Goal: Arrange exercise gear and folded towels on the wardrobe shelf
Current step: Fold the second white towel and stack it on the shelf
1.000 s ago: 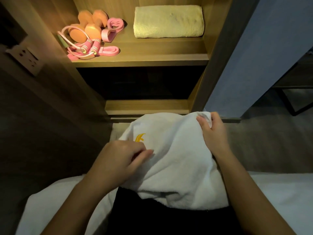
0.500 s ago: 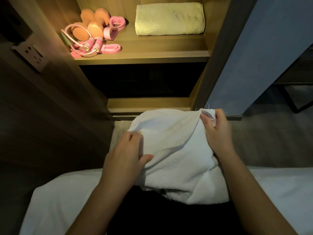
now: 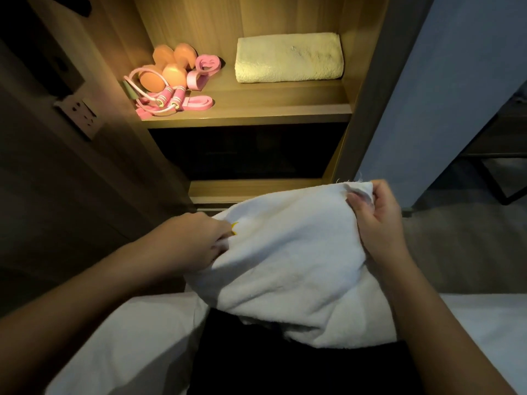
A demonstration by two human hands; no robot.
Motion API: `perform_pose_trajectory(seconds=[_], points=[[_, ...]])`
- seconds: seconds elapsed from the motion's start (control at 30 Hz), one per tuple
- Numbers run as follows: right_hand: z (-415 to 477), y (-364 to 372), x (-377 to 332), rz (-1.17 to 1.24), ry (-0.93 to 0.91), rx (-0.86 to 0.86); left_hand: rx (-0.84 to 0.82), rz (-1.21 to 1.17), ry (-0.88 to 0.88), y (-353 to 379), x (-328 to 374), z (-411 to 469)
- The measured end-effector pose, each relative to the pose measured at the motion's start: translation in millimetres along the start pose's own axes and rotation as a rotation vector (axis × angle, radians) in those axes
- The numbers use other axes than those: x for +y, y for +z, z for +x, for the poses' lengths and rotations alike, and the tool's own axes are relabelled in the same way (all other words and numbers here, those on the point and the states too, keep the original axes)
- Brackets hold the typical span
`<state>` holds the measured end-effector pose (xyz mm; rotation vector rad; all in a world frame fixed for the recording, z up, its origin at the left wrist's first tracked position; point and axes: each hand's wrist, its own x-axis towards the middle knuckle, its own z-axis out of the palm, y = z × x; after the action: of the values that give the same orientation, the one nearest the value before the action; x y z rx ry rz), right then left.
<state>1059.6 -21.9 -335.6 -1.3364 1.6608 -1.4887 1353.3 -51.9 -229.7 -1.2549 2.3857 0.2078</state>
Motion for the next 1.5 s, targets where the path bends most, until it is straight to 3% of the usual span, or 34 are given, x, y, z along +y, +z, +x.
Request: perform_pose_trajectory(seconds=[0.3, 0.43, 0.57, 0.7, 0.77, 0.87, 1.03, 1.2, 1.5], points=[[92, -27, -128, 0.211, -0.298, 0.058, 0.662, 0.075, -0.096, -124, -33, -34], [138, -42, -199, 0.255, -0.456, 0.098, 0.931, -0.147, -0.126, -195, -54, -52], [168, -49, -225, 0.168, -0.5, 0.088, 0.844, 0.179, -0.068, -231, -61, -70], [175, -53, -224, 0.246, -0.465, 0.126, 0.745, 0.297, -0.073, -226, -69, -72], [172, -49, -224, 0.248, -0.457, 0.08, 0.745, 0.235, -0.077, -213, -74, -65], [169, -48, -225, 0.263, -0.444, 0.067, 0.834, -0.064, -0.01, -192, -84, -58], [166, -39, -224, 0.325, -0.363, -0.002, 1.048, -0.416, 0.143, -155, -79, -45], [163, -29, -220, 0.409, -0.295, -0.064, 1.141, -0.23, 0.178, -129, -71, -27], [170, -19, -211, 0.424, -0.207, -0.089, 0.974, -0.025, 0.197, -99, -87, 2]])
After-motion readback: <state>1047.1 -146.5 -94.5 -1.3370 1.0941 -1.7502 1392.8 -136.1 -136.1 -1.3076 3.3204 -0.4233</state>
